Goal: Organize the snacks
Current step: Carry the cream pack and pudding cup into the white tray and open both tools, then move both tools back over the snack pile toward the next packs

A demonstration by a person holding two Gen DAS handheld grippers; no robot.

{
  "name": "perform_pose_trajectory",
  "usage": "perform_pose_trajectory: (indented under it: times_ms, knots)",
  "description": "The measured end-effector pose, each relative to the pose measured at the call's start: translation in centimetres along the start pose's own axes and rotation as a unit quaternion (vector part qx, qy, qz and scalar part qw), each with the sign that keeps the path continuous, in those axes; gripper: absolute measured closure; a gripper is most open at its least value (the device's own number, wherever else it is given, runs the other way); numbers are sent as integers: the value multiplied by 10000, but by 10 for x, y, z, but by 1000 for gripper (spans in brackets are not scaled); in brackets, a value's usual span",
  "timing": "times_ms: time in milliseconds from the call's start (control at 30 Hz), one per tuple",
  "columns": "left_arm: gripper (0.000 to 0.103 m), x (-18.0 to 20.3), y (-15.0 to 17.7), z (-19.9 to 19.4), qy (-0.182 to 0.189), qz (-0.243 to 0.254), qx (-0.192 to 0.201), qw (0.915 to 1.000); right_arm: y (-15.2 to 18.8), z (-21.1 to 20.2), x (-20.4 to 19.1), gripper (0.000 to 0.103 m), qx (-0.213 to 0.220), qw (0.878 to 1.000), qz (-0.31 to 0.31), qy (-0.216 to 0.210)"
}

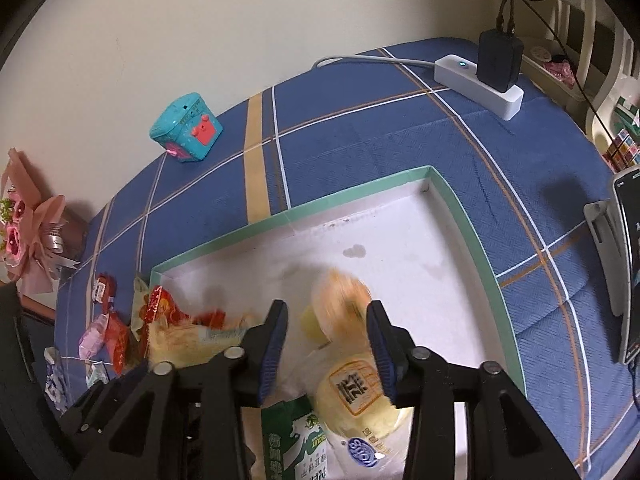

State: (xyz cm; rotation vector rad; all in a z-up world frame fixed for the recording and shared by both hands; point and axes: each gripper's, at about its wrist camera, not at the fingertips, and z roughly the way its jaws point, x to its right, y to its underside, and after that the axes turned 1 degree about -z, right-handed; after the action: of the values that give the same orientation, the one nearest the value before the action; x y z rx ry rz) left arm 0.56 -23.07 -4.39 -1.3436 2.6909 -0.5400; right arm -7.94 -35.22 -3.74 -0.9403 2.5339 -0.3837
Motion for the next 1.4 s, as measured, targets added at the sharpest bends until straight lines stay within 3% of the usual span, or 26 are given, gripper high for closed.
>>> perform_pose_trajectory:
  times_ms: [233,533,967,1033,1100,1167,1400]
  knots:
    - [19,-9,-4,-18,-48,-162,42,9998,-3,-17,-10,51,-14,9997,-162,187]
    - [19,-48,-12,-34,-336,-663,213,9970,-4,-32,-15,50,-122,9990,-193,388]
    - [19,-87,-15,-59,-589,-1104,554,9906,1,-36,-42,50,-93,9984,-472,292]
    - [13,-89,-13,-58,-616,-1116,540,9904,1,-35,-46,43,-80,9982,-515,289]
    - [5,-91,-12,-56,-724,-1119,533,9897,2,-33,-47,12,-78,9981,-525,314]
    - [4,-93,-11,-53,-823,-1156,506,9886,2,-31,-48,3,-66,9977,-529,421]
    - [1,-102,-7,-45,-917,-1333,440,9858,3,-26,-47,0,-104,9962,-602,618]
